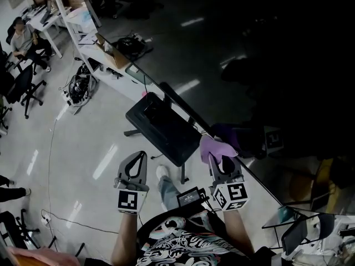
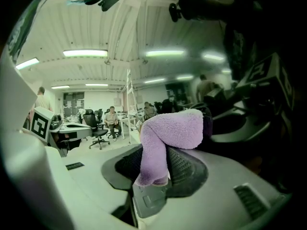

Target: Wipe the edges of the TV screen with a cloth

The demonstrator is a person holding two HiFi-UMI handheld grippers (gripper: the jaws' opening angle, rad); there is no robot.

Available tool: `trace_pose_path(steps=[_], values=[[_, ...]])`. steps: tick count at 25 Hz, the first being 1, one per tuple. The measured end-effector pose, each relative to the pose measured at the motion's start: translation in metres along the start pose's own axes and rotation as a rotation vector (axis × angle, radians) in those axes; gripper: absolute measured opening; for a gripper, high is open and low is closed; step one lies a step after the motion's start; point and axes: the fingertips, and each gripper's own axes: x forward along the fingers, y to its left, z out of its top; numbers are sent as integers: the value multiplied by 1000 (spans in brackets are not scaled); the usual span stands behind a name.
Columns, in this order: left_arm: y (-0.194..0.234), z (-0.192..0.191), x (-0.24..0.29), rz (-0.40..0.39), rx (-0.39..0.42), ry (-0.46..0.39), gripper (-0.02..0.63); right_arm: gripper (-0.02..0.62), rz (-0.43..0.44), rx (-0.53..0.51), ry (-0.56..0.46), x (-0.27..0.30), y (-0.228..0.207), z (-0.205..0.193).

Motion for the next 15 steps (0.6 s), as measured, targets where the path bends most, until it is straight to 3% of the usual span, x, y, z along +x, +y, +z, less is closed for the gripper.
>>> trace_pose_path(steps=[15], values=[[58,-16,29,22,2,19,17,149,48,-2,8,80,24,11]])
